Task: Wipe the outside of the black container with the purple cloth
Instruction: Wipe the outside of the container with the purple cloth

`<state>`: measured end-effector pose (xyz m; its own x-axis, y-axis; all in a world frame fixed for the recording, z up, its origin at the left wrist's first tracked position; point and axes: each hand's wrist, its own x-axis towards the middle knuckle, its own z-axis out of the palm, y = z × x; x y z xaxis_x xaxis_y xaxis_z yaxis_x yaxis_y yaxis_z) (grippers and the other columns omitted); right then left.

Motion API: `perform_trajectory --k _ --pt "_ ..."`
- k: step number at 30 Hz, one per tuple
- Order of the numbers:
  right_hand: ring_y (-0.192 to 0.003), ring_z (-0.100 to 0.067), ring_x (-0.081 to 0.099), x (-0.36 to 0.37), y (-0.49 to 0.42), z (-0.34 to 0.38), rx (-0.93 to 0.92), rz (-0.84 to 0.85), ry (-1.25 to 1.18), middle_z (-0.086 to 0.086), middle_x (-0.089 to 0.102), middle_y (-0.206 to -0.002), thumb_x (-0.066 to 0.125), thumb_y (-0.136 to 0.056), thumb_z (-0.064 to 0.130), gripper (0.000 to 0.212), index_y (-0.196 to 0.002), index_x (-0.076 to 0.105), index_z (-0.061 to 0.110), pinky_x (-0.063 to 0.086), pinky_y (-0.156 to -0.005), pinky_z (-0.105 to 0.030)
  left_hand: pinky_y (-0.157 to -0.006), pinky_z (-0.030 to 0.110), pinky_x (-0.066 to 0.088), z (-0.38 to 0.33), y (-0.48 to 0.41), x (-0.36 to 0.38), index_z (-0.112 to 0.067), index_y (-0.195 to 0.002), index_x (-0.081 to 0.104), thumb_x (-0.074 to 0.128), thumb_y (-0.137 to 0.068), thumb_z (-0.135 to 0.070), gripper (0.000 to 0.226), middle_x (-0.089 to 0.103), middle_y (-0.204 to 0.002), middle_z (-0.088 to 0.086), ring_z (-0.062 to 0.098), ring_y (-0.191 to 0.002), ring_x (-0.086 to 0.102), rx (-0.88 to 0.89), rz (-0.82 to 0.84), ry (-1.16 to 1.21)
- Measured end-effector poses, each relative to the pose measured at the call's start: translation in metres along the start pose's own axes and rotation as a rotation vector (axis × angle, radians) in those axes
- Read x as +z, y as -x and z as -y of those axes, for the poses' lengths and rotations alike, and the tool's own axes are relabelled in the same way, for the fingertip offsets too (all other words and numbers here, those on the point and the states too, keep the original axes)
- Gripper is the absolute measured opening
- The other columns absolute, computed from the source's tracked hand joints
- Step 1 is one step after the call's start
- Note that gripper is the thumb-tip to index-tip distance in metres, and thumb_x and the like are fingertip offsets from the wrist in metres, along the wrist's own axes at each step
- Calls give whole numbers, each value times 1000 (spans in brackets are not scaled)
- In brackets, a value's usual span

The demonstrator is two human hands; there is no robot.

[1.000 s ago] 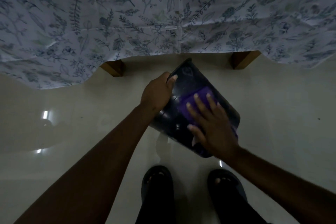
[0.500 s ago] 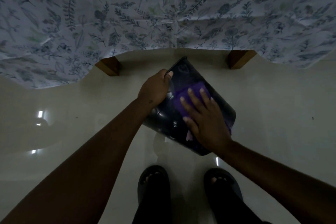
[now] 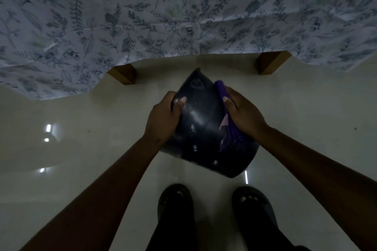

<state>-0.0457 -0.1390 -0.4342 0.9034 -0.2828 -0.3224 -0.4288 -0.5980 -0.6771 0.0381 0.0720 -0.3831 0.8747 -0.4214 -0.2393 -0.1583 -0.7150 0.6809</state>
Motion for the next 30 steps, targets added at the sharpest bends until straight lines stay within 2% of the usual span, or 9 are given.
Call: perform_trajectory --k 5,8,13,17,20,23,26,28,30 --pt "-149 -28 4 29 69 19 -315 -70 472 1 11 -161 27 -96 50 59 -150 15 31 11 -117 -47 -66 31 44 -18 -44 7 -14 -97 57 42 -99 -43 32 68 -89 6 22 -79 62 11 57 -38" --pt "-149 -26 9 21 55 11 -356 -60 441 1 14 -161 25 -98 47 56 -150 18 31 18 -117 -47 -68 29 40 -22 -53 9 -12 -99 58 41 -100 -37 31 65 -89 6 24 -81 60 22 78 -27" --pt "-141 -24 34 0 -8 12 -27 -128 94 -4 35 -154 27 -99 45 55 -149 28 23 33 -113 -43 -69 28 37 -26 -59 9 -10 -98 57 40 -100 -35 30 61 -88 4 22 -81 57 12 67 -49" --pt "-149 -25 6 25 36 27 -226 -95 372 0 14 -161 26 -99 45 57 -152 14 28 14 -118 -45 -69 31 40 -18 -57 9 -9 -101 57 39 -101 -37 34 63 -89 7 26 -84 60 -16 76 -66" --pt "-150 -23 2 27 51 22 -320 -88 404 3 12 -161 21 -98 47 56 -151 15 30 13 -119 -43 -71 31 41 -24 -55 6 -8 -103 59 38 -101 -38 37 65 -93 9 26 -87 61 5 80 -61" --pt "-147 -22 19 6 17 9 -213 -160 278 -2 24 -159 31 -100 39 53 -151 23 24 22 -118 -41 -69 29 42 -29 -46 -1 -12 -113 58 39 -101 -38 34 64 -97 3 19 -88 59 23 110 -2" --pt "-138 -21 39 -15 -17 -8 1 -147 -51 0 40 -152 26 -98 46 52 -147 30 29 35 -112 -44 -67 25 42 -15 -28 -5 -15 -112 57 36 -102 -39 33 65 -100 1 18 -88 60 44 114 -32" --pt "-140 -22 36 -8 -5 -8 -13 -169 43 -1 36 -154 27 -98 44 53 -148 28 29 34 -113 -45 -65 23 42 -8 -27 -4 -16 -107 56 37 -102 -39 31 64 -96 -1 18 -86 60 30 97 -36" --pt "-148 -27 18 11 26 1 -188 -167 323 -1 20 -160 30 -99 42 55 -151 18 28 23 -117 -46 -64 24 41 -6 -32 -3 -16 -104 56 36 -102 -39 31 65 -94 0 18 -83 60 27 86 -63"
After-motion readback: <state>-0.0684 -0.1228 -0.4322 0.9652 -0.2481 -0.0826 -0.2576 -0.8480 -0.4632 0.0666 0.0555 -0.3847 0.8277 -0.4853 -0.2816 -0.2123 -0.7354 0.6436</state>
